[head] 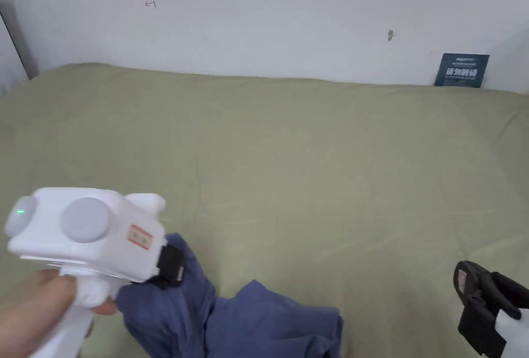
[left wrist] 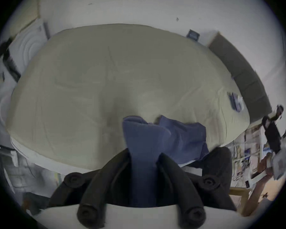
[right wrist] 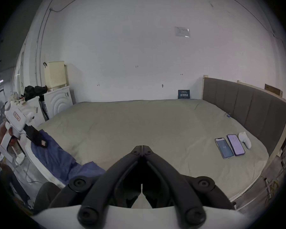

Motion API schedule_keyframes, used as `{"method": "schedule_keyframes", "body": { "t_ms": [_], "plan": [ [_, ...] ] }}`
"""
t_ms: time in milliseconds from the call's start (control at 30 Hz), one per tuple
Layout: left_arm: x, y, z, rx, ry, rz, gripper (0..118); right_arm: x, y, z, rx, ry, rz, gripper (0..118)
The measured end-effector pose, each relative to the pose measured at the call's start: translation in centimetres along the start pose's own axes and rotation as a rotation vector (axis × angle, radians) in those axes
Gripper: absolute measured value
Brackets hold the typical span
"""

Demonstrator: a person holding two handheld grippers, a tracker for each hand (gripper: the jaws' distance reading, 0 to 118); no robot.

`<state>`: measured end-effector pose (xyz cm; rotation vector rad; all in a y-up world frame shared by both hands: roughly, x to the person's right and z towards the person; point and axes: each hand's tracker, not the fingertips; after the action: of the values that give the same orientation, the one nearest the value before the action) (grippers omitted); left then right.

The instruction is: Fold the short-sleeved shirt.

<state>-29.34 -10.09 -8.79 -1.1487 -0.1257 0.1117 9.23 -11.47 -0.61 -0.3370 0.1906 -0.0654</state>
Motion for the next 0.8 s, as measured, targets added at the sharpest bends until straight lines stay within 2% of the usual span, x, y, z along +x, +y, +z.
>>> {"method": "schedule_keyframes", "body": {
  "t_ms": [67, 133, 167, 200, 233, 267, 333, 433, 500, 533, 567, 600, 633, 700, 800],
  "plan": [
    [3.3, 0.0, -1.7, -0.03, 0.016, -0.048, 12, 0.3, 0.0, 0.3, 0.005, -0.004, -0.001, 0],
    [7.3, -0.2, -3.8, -0.032, 0.093, -0.132, 13, 0.8, 0.0, 0.5, 0.007, -0.011, -0.008, 0],
    [9.4, -0.9, -4.6, -0.016, 0.112, -0.143, 19, 1.0, 0.0, 0.7, 0.005, -0.013, -0.013, 0],
    [10.6, -1.2, -5.6, 0.001, 0.105, -0.162, 52, 1.2, 0.0, 0.8, 0.002, -0.017, -0.018, 0],
    [11.4, -1.5, -6.7, 0.042, 0.028, -0.172, 90, 1.4, 0.0, 1.0, -0.003, -0.023, -0.022, 0],
    [11.9, -1.7, -7.8, 0.067, -0.06, -0.153, 114, 1.6, 0.0, 1.3, -0.001, -0.024, -0.022, 0],
    [12.9, -2.0, -8.5, 0.077, -0.124, -0.107, 117, 1.8, 0.1, 1.8, -0.005, -0.038, -0.017, 0],
    [11.1, -1.4, -7.2, 0.082, -0.222, -0.018, 117, 2.1, 0.0, 2.2, -0.006, -0.051, -0.005, 0],
    [8.8, -1.8, -5.7, 0.146, -0.272, 0.05, 113, 2.3, -0.2, 2.1, -0.014, -0.051, -0.014, 0],
    [7.2, -2.2, -4.9, 0.179, -0.311, 0.063, 102, 2.3, -0.4, 1.9, -0.022, -0.047, -0.026, 0],
    [5.8, -2.2, -4.5, 0.193, -0.355, 0.071, 77, 2.3, -0.6, 1.6, -0.029, -0.042, -0.037, 0],
    [4.9, -2.3, -4.8, 0.164, -0.386, 0.077, 13, 2.2, -0.7, 1.4, -0.037, -0.035, -0.044, 0],
    [4.0, -2.8, -5.4, 0.158, -0.383, 0.12, 0, 2.0, -0.9, 1.1, -0.047, -0.029, -0.05, 0],
    [2.6, -3.3, -6.8, 0.105, -0.43, 0.127, 0, 1.5, -1.3, 0.7, -0.059, -0.022, -0.051, 0],
    [2.1, -5.0, -10.8, -0.046, -0.67, 0.172, 0, 0.8, -1.8, 0.4, -0.081, 0.001, -0.063, 0]
  ]
}}
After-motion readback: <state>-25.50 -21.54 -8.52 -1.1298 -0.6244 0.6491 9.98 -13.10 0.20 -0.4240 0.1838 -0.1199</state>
